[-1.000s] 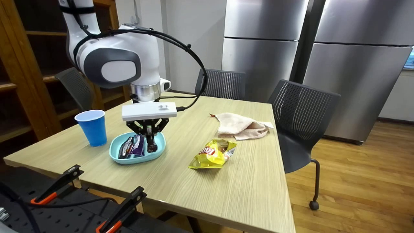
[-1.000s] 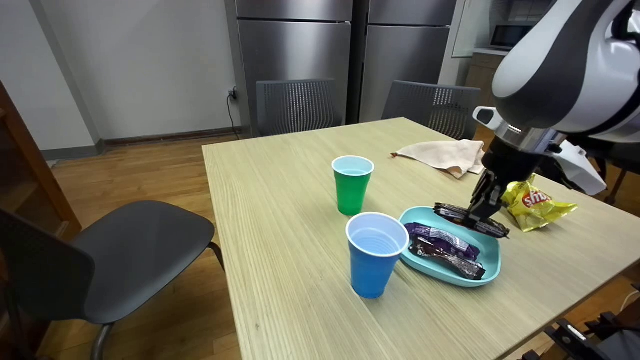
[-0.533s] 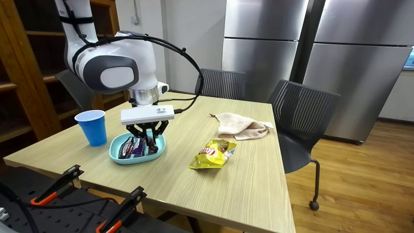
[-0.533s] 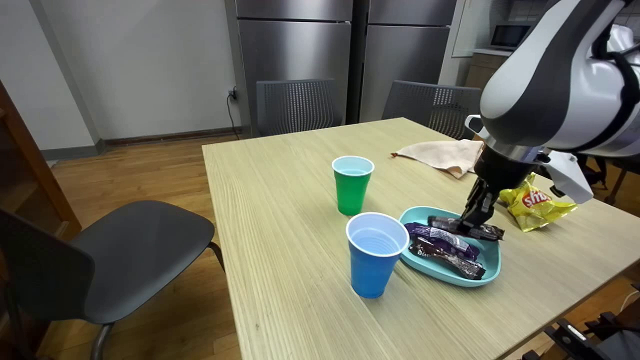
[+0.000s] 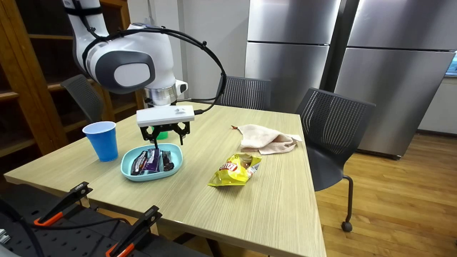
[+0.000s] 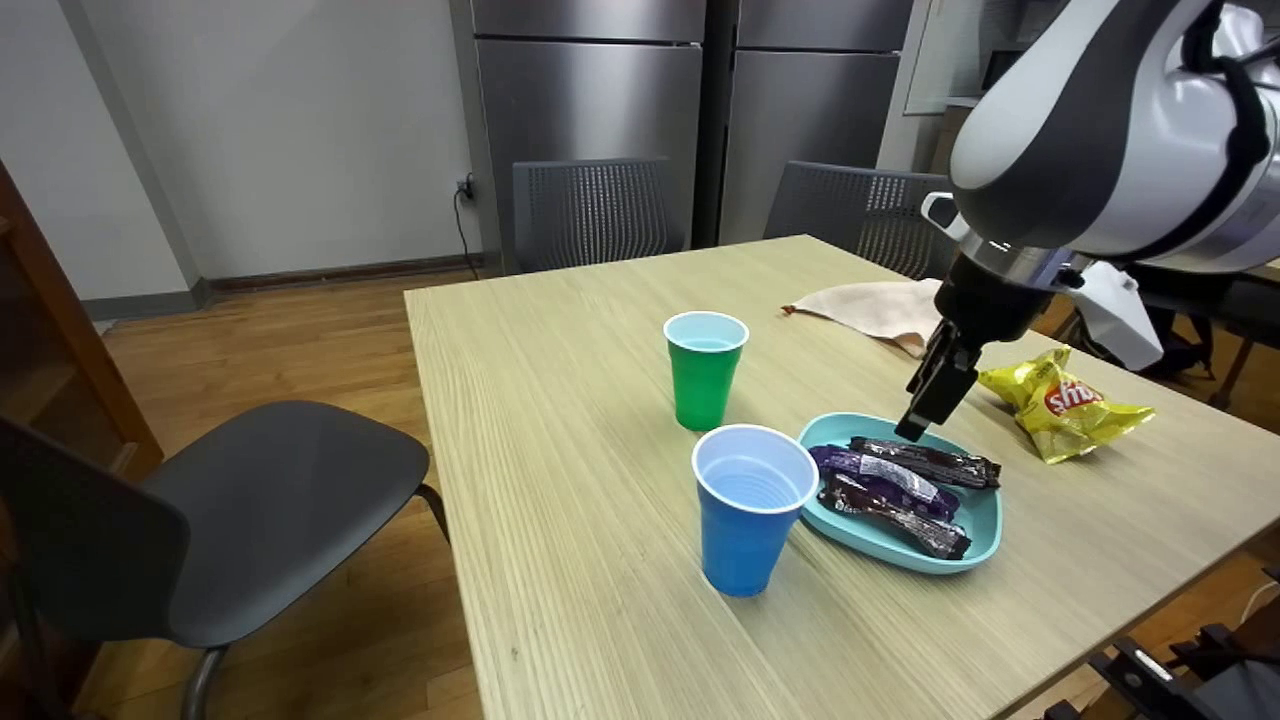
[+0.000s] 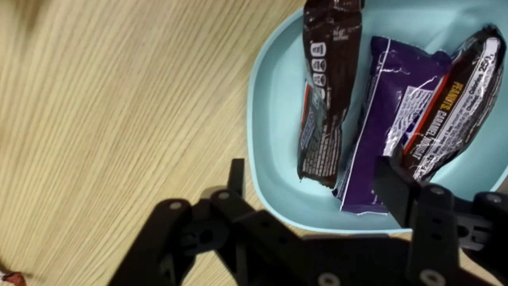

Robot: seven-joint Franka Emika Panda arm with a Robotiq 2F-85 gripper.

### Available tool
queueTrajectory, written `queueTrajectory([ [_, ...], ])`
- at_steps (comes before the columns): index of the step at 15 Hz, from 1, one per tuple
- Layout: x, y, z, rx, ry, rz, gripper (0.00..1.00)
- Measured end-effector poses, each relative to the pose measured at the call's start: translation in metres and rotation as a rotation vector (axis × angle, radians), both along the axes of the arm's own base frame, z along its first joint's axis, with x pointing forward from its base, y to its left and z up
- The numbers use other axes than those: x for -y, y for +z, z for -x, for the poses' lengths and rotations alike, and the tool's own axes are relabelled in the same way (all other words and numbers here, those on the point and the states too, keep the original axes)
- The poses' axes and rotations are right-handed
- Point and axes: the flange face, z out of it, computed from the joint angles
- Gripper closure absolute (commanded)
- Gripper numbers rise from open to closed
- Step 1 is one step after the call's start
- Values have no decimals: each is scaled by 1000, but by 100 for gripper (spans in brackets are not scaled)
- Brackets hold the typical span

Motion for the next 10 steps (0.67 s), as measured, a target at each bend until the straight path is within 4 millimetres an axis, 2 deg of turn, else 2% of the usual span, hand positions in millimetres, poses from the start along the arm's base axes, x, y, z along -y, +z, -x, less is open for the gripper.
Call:
queueTrajectory([
  [4,28,27,-15,51,-70,4,0],
  [10,98,64,-41,144,-338,3,0],
])
